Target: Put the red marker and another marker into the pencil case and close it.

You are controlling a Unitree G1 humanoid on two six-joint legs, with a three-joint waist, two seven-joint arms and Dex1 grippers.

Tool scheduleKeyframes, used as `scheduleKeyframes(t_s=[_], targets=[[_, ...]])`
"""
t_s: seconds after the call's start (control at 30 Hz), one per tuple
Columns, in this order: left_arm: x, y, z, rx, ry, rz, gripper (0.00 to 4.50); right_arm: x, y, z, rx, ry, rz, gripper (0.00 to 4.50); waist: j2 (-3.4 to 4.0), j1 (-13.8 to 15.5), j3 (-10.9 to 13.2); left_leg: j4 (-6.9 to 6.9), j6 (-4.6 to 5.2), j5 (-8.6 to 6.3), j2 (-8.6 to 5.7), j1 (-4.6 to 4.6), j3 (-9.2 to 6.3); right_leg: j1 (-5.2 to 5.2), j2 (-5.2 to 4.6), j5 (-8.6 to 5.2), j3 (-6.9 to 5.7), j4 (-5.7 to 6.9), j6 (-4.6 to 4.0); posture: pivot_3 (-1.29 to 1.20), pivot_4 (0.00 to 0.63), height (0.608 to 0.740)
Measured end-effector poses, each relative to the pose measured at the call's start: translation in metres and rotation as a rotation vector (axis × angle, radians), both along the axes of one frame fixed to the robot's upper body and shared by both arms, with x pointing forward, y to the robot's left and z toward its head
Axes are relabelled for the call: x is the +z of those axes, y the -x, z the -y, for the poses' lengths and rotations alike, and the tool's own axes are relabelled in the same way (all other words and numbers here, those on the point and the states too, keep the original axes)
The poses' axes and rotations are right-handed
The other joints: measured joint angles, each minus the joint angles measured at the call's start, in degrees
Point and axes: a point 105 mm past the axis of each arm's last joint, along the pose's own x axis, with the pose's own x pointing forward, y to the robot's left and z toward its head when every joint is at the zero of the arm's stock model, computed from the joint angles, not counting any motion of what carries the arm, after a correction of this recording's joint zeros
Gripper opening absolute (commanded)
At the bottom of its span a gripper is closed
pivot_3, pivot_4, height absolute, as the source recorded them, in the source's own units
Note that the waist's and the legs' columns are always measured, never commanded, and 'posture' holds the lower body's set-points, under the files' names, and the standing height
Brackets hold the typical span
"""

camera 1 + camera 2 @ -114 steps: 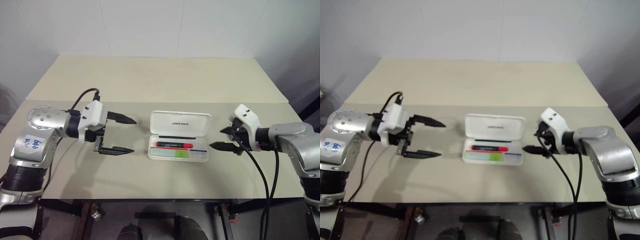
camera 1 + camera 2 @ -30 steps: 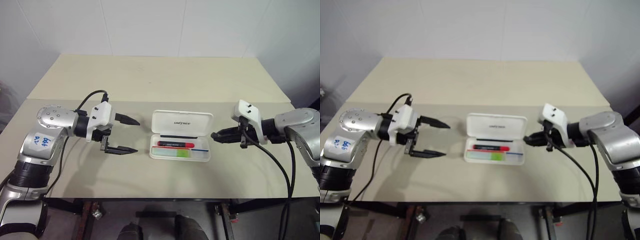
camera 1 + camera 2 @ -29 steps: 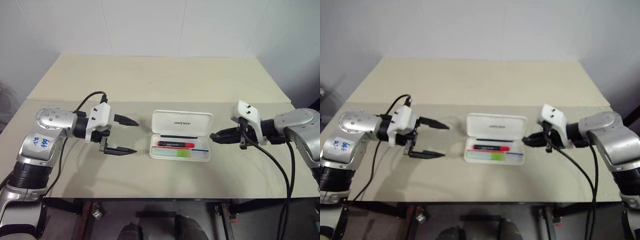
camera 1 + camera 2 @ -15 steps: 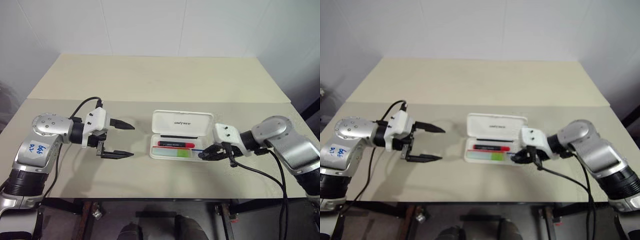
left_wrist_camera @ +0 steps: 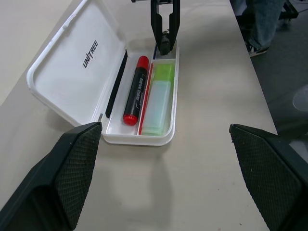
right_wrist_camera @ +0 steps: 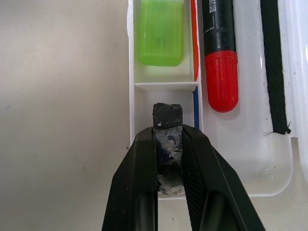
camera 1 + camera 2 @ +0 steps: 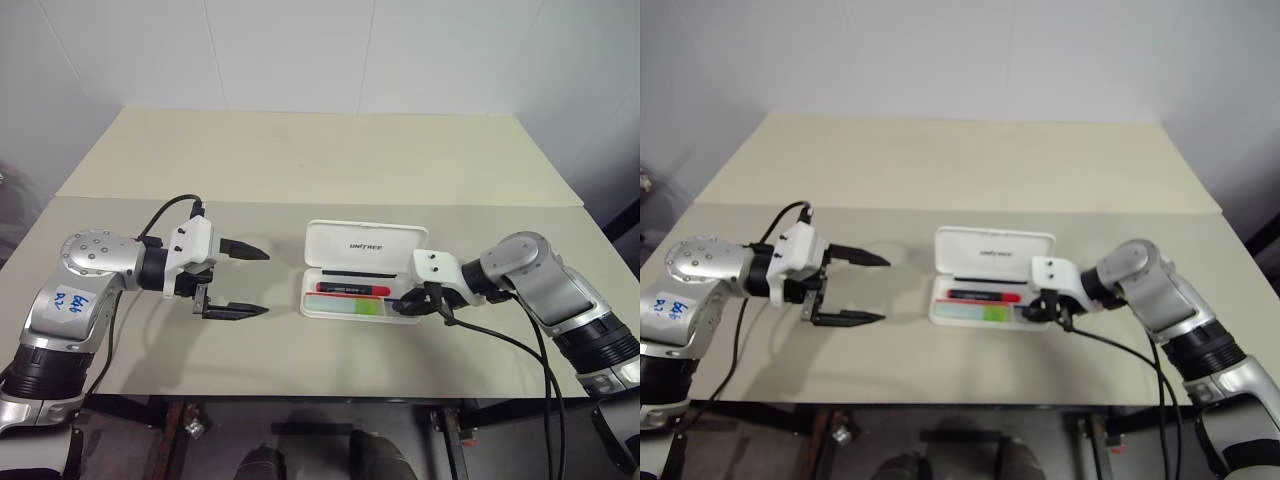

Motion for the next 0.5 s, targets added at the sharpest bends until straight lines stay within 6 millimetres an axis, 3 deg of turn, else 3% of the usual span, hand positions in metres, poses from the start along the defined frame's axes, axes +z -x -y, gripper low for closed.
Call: scheduleKeyframes(t_s=[0.1,0.17,0.37,0.5], targets=[[0.000,0.000,0.000,0.001,0.002,0.000,4.50,-0.002,-0.001,-0.001,-0.004,0.001,-0.003,0.37,0.00,0.0,0.0,0.00,0.00,0.00,0.00,0.01,0.00,0.00,0.00,0.00,0.00,0.01,0.00,0.00,0.150,0.740],[0.000,0.000,0.000,0.001,0.003,0.000,4.50,-0.004,-0.002,0.000,-0.010,0.003,-0.008,1.11,0.00,0.0,0.0,0.00,-0.01,0.01,0.00,0.01,0.00,0.00,0.00,0.00,0.00,0.01,0.00,0.00,0.150,0.740],[0.001,0.000,0.000,0.001,0.003,0.002,4.50,0.004,-0.007,-0.002,-0.009,-0.009,0.009,2.76,-0.14,-0.3,-0.1,0.00,-0.08,0.05,0.02,0.15,0.02,0.05,0.01,0.01,0.01,0.07,-0.02,0.00,0.150,0.740],[0.001,0.000,0.000,0.001,0.003,0.003,4.50,0.007,-0.008,-0.008,-0.002,-0.031,0.012,4.20,-0.14,-0.1,-0.1,0.00,-0.12,0.07,0.02,0.18,0.00,0.04,0.02,-0.02,0.01,0.11,-0.06,0.00,0.150,0.740]])
